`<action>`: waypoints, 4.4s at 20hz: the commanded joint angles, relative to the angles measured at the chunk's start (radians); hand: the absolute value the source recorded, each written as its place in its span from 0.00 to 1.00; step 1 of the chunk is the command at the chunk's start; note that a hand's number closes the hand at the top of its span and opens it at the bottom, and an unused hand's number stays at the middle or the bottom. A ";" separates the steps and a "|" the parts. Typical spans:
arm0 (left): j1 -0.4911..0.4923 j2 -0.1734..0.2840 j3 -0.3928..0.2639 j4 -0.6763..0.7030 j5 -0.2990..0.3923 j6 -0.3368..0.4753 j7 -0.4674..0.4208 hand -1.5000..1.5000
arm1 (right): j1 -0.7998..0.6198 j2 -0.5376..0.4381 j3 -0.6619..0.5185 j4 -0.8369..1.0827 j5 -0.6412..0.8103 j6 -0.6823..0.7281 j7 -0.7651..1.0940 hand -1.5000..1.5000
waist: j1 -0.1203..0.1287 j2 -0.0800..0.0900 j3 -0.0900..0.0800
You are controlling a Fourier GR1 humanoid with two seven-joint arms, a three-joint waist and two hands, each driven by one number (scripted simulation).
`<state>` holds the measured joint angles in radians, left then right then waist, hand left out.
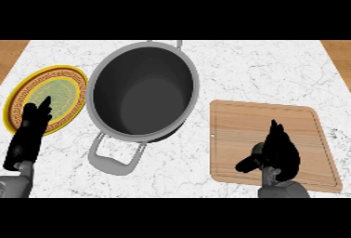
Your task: Pick the squash from the cutting board and place it in the pot
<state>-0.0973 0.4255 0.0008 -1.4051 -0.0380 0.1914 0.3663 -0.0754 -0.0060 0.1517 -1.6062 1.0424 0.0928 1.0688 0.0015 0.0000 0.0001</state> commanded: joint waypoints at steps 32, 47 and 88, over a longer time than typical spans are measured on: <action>0.048 -0.066 0.108 -0.038 -0.058 -0.089 -0.017 0.50 | 0.093 -0.414 0.070 -0.344 0.009 0.129 -0.549 1.00 | -0.007 -0.003 -0.001; 0.017 -0.076 0.090 -0.102 -0.092 -0.081 0.065 0.50 | -0.307 -0.254 0.117 -0.829 -0.035 0.235 -0.348 1.00 | 0.005 -0.004 -0.002; -0.044 -0.126 0.099 -0.021 -0.142 -0.097 0.017 0.50 | -0.966 0.006 0.283 0.417 -0.612 -0.593 -0.305 0.00 | 0.041 0.008 0.000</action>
<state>-0.1312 0.3001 0.0938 -1.4346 -0.1772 0.0890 0.3812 -1.0380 -0.0005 0.4392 -1.2186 0.4690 -0.3154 0.8177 0.0380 0.0073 -0.0003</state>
